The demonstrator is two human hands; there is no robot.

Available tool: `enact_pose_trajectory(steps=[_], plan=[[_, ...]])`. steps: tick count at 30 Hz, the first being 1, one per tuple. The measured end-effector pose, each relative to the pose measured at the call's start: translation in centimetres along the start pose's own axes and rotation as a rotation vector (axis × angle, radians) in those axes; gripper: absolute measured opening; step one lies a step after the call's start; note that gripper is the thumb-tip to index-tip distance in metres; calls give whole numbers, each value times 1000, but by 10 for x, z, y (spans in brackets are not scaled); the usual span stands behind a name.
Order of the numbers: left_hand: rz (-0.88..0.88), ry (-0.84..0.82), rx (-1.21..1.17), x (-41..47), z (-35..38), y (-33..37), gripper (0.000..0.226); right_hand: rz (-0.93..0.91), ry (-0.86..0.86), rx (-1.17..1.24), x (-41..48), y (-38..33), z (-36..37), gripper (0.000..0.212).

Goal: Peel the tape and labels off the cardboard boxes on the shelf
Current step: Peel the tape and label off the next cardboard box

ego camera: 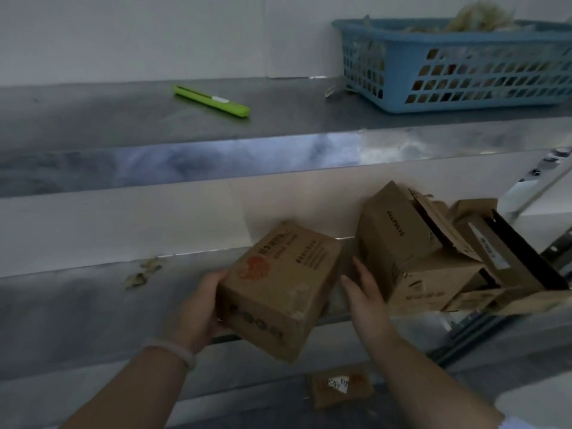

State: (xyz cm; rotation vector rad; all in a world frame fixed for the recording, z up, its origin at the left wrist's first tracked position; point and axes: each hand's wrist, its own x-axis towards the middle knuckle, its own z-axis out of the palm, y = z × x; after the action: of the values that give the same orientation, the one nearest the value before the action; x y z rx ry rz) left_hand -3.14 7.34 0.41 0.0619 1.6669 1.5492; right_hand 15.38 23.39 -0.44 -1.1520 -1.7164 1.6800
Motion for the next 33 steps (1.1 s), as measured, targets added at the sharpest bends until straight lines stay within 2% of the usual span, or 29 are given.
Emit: enact_pose_trajectory(steps=[2, 4, 6, 8, 10, 12, 15, 17, 19, 21, 23, 25, 27, 29, 31, 33], plan=[[-89, -63, -82, 4, -12, 4, 48, 23, -85, 90, 4, -7, -2, 50], [-150, -120, -147, 9, -20, 4, 56, 31, -153, 44, 8, -9, 1, 41], [-182, -117, -244, 13, -22, 4, 64, 18, -135, -29, 15, -7, 6, 36], [-162, -14, -280, 16, -19, 3, 65, -22, -54, -119, 19, -8, 11, 45], [-33, 88, -225, 14, -13, 3, 49, -33, 19, -168, 23, -11, 17, 47], [65, 75, -171, 16, -14, -2, 37, -17, 76, -205, 25, -13, 23, 40], [110, -84, -88, 21, -22, -14, 58, 2, 131, -304, 30, -11, 34, 50], [147, -122, 36, 21, -28, -18, 42, 23, 106, -357, 32, -10, 38, 59], [187, -76, 186, 23, -34, -19, 29, 15, 24, -415, 32, -13, 41, 69], [209, -30, 266, 27, -40, -16, 24, -95, -7, -552, 34, -17, 44, 76], [240, 25, 314, 31, -40, -9, 23, -284, 18, -780, 35, -21, 48, 74], [260, 69, 354, 33, -37, -4, 29, -563, 1, -969, 42, -19, 54, 59], [259, 99, 363, 36, -34, -2, 38, -735, -164, -1058, 52, -17, 61, 46], [259, 141, 383, 38, -34, 0, 54, -719, -314, -1194, 53, -20, 68, 52], [273, 180, 416, 39, -34, -1, 68, -721, -360, -1327, 53, -23, 70, 78], [286, 191, 429, 36, -36, -4, 63, -730, -379, -1402, 54, -25, 68, 90]])
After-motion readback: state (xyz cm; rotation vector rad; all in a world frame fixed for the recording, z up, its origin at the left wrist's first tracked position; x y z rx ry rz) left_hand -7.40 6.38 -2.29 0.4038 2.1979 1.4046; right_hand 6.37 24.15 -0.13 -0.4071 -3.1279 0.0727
